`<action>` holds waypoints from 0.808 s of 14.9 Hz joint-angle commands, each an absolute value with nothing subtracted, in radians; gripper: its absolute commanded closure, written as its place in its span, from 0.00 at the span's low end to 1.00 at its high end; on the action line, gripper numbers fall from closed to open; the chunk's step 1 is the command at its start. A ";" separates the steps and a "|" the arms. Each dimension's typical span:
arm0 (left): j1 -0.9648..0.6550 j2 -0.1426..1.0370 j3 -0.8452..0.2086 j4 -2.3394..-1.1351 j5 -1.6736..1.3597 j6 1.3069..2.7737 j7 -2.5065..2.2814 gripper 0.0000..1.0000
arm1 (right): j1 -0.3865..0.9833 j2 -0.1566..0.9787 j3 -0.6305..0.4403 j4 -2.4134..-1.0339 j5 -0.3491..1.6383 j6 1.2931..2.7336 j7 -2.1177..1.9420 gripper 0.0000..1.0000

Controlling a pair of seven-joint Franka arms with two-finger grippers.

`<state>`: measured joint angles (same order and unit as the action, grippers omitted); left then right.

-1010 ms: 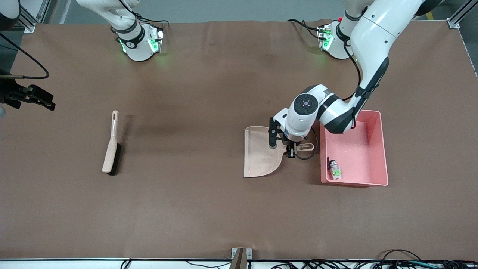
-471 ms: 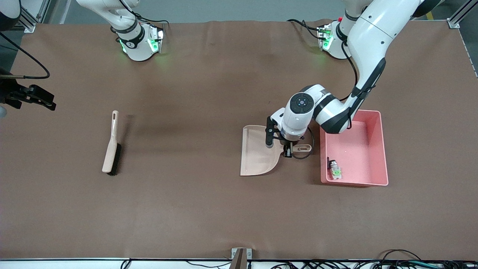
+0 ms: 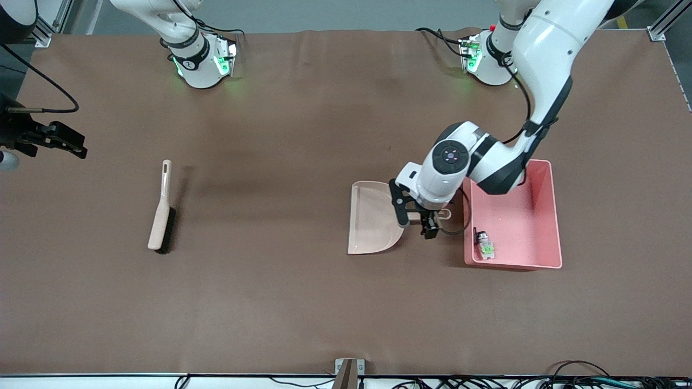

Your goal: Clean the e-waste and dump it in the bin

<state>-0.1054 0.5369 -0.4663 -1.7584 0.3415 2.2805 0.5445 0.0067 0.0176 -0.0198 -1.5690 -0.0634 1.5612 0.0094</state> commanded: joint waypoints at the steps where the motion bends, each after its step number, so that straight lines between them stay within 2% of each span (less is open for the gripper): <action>1: -0.074 0.405 -0.463 -1.767 0.273 2.180 0.357 0.00 | 0.009 -0.005 -0.018 -1.591 -0.067 1.560 0.014 0.00; 7: -0.025 0.175 -0.423 -1.776 0.197 2.030 0.103 0.00 | 0.008 -0.006 -0.018 -1.591 -0.064 1.548 0.017 0.00; 9: -0.015 0.114 -0.370 -1.773 0.183 1.973 0.091 0.00 | 0.008 -0.005 -0.020 -1.588 -0.036 1.552 0.021 0.00; 12: -0.015 0.052 -0.275 -1.756 0.183 1.965 0.097 0.00 | 0.006 -0.005 -0.021 -1.577 -0.009 1.554 0.028 0.00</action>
<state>-0.0187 0.1071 -0.3230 -1.7432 0.2025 1.9784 0.1009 0.0069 0.0167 -0.0204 -1.5675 -0.0307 1.5529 0.0117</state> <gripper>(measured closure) 0.000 0.000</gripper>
